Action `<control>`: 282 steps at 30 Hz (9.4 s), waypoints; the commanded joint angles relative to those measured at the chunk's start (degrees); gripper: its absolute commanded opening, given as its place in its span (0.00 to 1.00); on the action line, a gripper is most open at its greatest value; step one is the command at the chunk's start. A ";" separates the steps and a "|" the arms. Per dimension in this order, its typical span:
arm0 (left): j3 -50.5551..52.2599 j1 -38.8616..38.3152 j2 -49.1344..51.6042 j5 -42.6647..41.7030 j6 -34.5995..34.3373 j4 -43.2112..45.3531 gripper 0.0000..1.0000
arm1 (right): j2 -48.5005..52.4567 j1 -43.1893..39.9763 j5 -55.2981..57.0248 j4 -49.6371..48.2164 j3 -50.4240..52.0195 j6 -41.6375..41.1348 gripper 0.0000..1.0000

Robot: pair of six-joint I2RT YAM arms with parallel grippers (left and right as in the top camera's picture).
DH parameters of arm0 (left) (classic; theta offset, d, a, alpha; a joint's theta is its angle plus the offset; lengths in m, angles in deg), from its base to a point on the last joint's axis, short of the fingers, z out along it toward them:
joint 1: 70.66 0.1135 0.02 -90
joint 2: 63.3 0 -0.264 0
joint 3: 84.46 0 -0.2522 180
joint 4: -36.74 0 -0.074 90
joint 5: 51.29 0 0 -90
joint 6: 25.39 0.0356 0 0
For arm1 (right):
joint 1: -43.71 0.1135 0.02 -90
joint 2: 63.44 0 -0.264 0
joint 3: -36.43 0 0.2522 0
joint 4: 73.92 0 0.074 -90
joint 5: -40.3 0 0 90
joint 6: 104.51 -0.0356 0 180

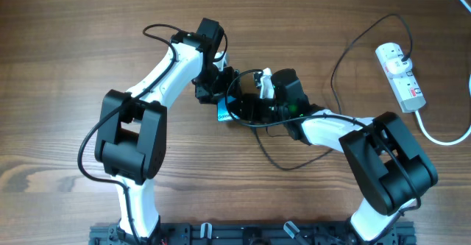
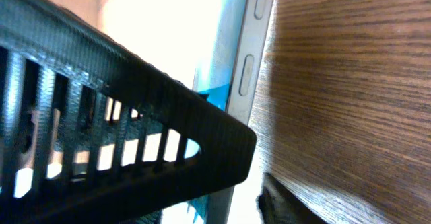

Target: Plug charger to phone and switch on socket

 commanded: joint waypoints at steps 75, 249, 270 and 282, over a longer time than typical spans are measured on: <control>-0.07 17.31 -5.46 -68.78 16.35 11.82 0.69 | 0.90 -2.91 -1.29 -41.62 -0.63 -38.27 0.04; 9.44 18.93 -5.40 -7.17 -3.58 4.46 0.04 | -8.46 8.31 46.86 43.67 -1.64 22.12 0.33; 9.44 18.93 -5.40 -7.17 -3.56 4.52 0.04 | -3.91 4.02 45.16 42.53 -1.64 22.84 0.24; 9.44 18.93 -5.40 -7.17 -3.37 4.72 0.04 | -3.91 2.34 40.13 41.92 -1.64 24.83 0.17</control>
